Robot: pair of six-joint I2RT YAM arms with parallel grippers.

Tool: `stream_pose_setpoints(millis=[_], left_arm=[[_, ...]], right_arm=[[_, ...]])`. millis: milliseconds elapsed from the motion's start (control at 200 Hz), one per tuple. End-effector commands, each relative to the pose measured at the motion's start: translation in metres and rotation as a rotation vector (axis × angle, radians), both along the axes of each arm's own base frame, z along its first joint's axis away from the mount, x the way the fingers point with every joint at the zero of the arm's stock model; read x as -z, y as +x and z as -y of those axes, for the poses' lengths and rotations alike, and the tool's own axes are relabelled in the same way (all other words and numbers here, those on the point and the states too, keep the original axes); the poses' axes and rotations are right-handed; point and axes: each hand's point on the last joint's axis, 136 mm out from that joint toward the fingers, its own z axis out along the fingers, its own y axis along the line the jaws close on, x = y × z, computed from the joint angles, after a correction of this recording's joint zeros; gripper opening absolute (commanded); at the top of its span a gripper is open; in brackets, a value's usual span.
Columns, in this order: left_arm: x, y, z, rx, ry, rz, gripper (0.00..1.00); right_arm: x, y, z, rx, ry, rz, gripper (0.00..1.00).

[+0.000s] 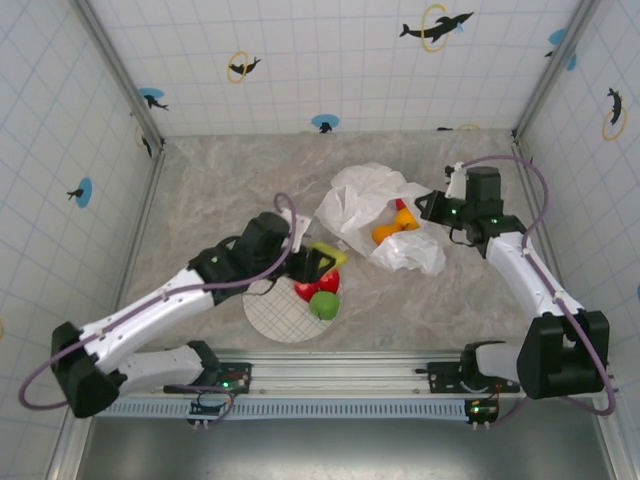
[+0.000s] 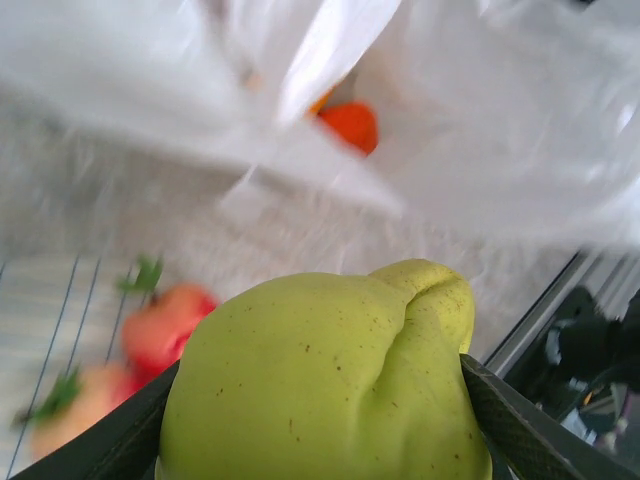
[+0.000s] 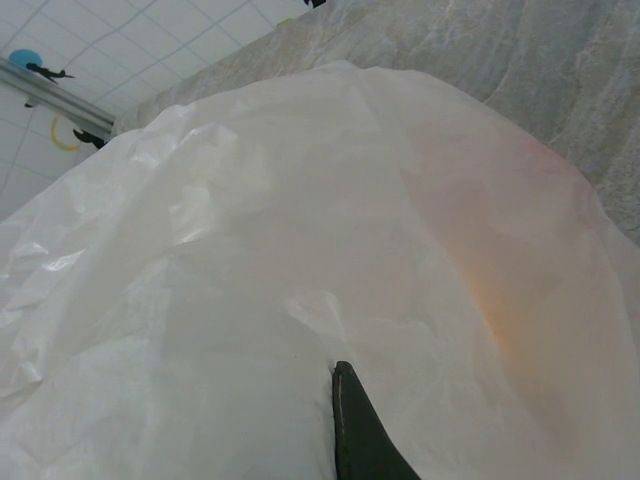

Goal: Place the fruits into the plastic bag

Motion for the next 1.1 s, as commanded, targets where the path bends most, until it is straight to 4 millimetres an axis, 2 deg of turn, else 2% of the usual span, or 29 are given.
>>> stream_pose_setpoints(millis=[0,55,175,400,596,726,846,931,1096], left_arm=[[-0.041,0.026,0.040,0.072,-0.092,0.126,0.48],[-0.042,0.035,0.054,0.095,-0.078,0.130,0.48],[-0.031,0.049,0.077,0.133,-0.029,0.126,0.48],[0.008,0.075,0.111,0.179,0.104,0.164,0.48],[0.045,0.120,0.122,0.067,0.234,0.222,0.49],[0.063,0.142,0.131,0.026,0.266,0.268,0.52],[0.081,0.161,0.129,-0.046,0.314,0.308,0.55],[0.087,0.173,0.128,-0.090,0.327,0.342,0.58],[0.084,0.173,0.139,-0.071,0.275,0.347,0.65]], right_arm=[[-0.012,-0.007,-0.010,-0.054,0.002,0.053,0.00],[-0.012,-0.010,-0.014,-0.077,0.000,0.057,0.00],[-0.012,-0.017,-0.024,-0.123,0.015,0.061,0.00],[-0.019,-0.016,-0.034,-0.122,0.101,0.051,0.00],[-0.025,-0.007,-0.033,-0.064,0.157,0.036,0.00],[-0.020,0.002,-0.026,-0.015,0.145,0.022,0.00],[-0.019,0.009,-0.022,0.008,0.138,0.018,0.00],[-0.019,0.013,-0.021,0.012,0.134,0.017,0.00],[-0.014,0.015,-0.017,0.019,0.114,0.010,0.00]])
